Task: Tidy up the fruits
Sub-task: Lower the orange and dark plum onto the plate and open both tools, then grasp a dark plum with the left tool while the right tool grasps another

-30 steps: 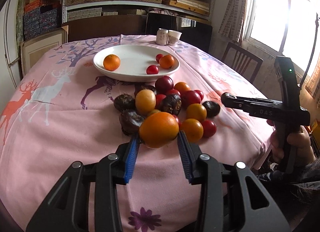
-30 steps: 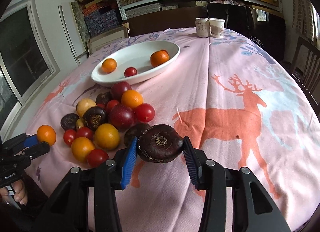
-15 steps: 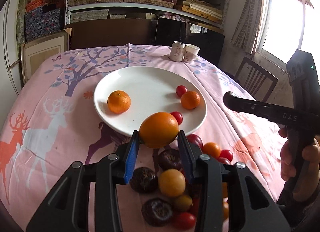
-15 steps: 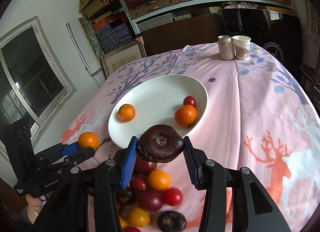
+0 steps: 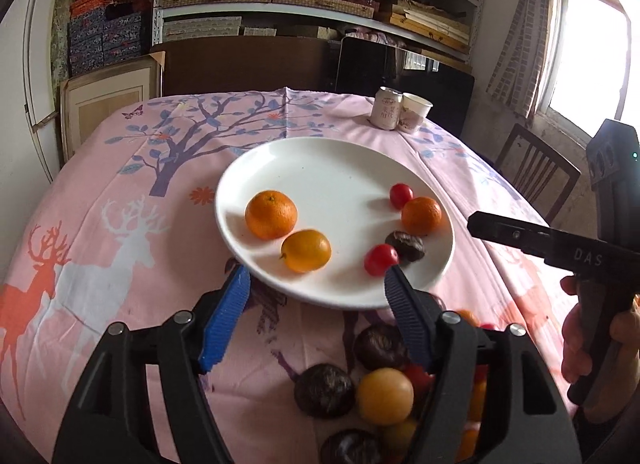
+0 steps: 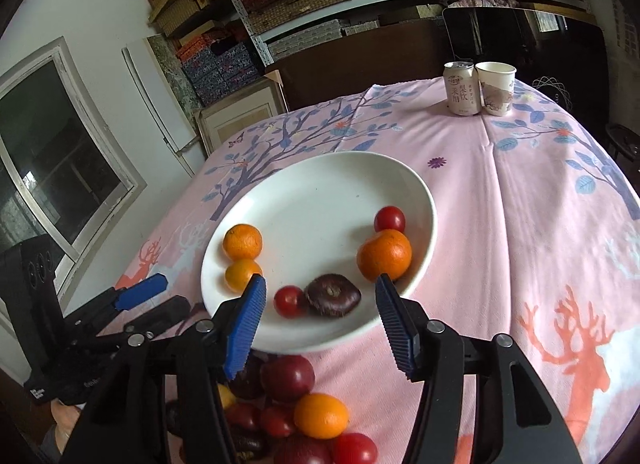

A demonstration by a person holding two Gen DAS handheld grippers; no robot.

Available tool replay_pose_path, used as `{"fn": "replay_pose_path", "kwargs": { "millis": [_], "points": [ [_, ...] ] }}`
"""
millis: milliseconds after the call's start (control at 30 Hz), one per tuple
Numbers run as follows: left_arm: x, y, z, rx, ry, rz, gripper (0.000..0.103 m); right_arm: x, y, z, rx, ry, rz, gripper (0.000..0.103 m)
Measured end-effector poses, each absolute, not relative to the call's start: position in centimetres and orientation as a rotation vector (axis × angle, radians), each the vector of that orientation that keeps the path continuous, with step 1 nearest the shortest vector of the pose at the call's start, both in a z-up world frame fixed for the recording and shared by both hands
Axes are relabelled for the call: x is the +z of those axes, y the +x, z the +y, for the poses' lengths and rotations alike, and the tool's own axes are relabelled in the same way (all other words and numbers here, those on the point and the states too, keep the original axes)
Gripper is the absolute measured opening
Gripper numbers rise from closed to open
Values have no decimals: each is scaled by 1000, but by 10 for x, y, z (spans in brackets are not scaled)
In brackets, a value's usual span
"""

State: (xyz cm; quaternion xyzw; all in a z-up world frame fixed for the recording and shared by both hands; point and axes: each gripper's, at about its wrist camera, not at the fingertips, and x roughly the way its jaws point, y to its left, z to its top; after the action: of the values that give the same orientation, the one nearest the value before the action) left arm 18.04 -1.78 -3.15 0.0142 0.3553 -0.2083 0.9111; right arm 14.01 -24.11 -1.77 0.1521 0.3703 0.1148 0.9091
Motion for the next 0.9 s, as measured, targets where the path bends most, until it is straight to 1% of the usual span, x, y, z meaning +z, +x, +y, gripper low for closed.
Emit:
{"fn": "replay_pose_path", "kwargs": {
  "millis": [133,200,333,433,733,800,900],
  "points": [
    [-42,135,-1,-449,81,754,68,-35,97,-254,216,326,772,58],
    [-49,114,8,-449,113,761,68,-46,78,-262,217,362,764,61],
    [-63,86,19,-459,154,787,68,-69,61,-280,211,449,766,63],
    [-71,80,18,-446,178,794,68,-73,58,-288,219,493,756,63],
    [-82,96,-4,-437,141,807,67,-70,56,-272,194,386,755,63],
    [-83,99,-1,-470,106,827,53,-70,56,-273,197,392,760,63],
    [-82,97,3,-484,111,836,45,-70,56,-273,206,393,761,63]
  ]
}}
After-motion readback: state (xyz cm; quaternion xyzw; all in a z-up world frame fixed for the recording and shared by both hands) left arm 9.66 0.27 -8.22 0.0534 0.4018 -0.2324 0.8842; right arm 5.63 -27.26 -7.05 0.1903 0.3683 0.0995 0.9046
